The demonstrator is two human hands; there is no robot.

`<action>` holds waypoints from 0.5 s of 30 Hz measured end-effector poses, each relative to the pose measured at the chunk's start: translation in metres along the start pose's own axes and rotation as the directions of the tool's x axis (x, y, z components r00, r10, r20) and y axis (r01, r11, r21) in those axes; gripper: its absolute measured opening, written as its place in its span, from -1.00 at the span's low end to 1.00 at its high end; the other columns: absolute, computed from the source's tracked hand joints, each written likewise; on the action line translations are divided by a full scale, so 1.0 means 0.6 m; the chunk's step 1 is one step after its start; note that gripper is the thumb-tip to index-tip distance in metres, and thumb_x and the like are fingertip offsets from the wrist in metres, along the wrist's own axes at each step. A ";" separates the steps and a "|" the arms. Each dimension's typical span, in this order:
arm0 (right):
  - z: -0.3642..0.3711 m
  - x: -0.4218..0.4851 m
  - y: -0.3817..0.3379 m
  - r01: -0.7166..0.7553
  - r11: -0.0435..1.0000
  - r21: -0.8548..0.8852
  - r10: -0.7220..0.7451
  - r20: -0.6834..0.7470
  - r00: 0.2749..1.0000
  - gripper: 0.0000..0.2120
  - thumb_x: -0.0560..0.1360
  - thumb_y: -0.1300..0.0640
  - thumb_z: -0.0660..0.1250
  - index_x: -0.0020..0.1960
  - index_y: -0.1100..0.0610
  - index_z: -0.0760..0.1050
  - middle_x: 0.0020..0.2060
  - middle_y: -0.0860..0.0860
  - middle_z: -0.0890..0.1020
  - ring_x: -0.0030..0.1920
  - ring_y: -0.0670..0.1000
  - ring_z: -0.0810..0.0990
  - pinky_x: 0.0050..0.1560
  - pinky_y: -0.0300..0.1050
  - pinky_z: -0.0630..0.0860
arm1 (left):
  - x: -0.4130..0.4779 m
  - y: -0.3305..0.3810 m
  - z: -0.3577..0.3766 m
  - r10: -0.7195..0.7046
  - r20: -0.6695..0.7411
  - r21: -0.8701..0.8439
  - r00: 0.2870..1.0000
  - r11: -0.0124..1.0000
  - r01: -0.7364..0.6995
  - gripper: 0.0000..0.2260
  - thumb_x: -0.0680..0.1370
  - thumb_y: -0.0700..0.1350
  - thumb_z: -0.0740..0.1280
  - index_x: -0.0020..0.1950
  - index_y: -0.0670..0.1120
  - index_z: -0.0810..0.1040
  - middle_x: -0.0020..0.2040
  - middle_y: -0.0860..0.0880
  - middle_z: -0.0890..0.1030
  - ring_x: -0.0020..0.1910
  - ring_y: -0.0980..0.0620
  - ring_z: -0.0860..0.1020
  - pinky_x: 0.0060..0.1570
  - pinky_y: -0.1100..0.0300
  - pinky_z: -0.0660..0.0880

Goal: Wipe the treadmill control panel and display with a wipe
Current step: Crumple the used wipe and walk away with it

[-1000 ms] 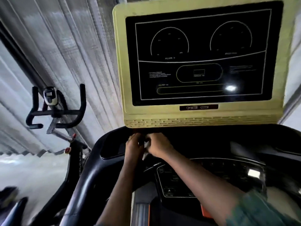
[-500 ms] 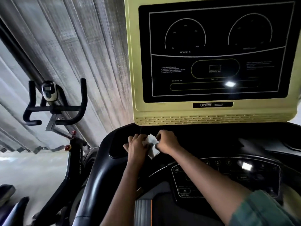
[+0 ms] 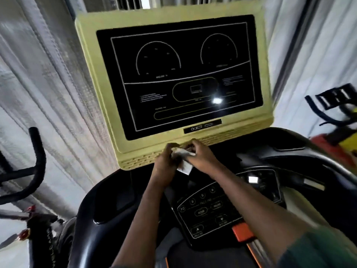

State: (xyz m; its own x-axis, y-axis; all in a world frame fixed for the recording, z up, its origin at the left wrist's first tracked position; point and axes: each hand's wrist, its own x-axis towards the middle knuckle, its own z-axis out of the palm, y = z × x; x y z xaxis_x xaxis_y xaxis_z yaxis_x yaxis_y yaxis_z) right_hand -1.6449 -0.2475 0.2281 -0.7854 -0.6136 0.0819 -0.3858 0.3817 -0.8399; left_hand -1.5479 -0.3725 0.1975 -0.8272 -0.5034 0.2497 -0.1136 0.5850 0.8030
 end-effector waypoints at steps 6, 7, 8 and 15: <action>-0.148 -0.039 0.064 -0.081 0.992 -0.093 0.059 -0.220 0.974 -0.79 0.45 0.16 0.51 0.06 0.18 0.64 -0.09 0.02 0.68 -0.08 -0.09 0.56 -0.16 -0.34 0.32 | 0.054 0.105 0.113 0.229 0.145 -0.050 0.962 0.973 -0.224 -0.63 0.47 -0.26 0.39 0.24 0.00 0.48 -0.29 0.18 0.58 -0.23 0.05 0.58 -0.33 0.44 0.41; -0.176 -0.049 0.075 -0.099 0.988 -0.119 0.065 -0.262 0.963 -0.80 0.44 0.16 0.51 0.04 0.18 0.65 -0.13 0.00 0.66 -0.10 -0.09 0.54 -0.19 -0.36 0.28 | 0.058 0.127 0.134 0.260 0.176 -0.064 0.950 0.966 -0.252 -0.64 0.48 -0.28 0.39 0.24 -0.04 0.49 -0.27 0.12 0.62 -0.22 0.01 0.61 -0.28 0.34 0.48; -0.202 -0.060 0.084 -0.115 0.985 -0.131 0.071 -0.301 0.951 -0.82 0.43 0.18 0.51 0.02 0.18 0.65 -0.17 -0.02 0.63 -0.13 -0.09 0.54 -0.22 -0.37 0.26 | 0.060 0.147 0.152 0.291 0.206 -0.080 0.934 0.957 -0.280 -0.65 0.48 -0.28 0.38 0.23 -0.06 0.49 -0.24 0.06 0.65 -0.20 -0.04 0.63 -0.23 0.23 0.52; -0.392 -0.185 0.162 -0.244 0.960 -0.136 0.144 -0.508 0.849 -0.86 0.42 0.21 0.46 -0.12 0.04 0.52 -0.24 -0.05 0.59 -0.19 -0.01 0.54 -0.13 -0.22 0.37 | 0.042 0.318 0.312 0.496 0.296 -0.121 0.816 0.867 -0.483 -0.78 0.48 -0.30 0.40 0.11 -0.16 0.61 -0.04 -0.14 0.70 -0.06 -0.07 0.64 -0.14 0.37 0.36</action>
State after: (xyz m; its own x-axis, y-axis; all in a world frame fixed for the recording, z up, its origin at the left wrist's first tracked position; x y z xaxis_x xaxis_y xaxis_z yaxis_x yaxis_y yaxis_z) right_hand -1.7093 0.0202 0.2639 -0.9684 -0.1148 0.2214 -0.2447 0.6101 -0.7536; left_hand -1.6936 -0.1545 0.2558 -0.8946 0.0677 0.4416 0.3676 0.6734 0.6414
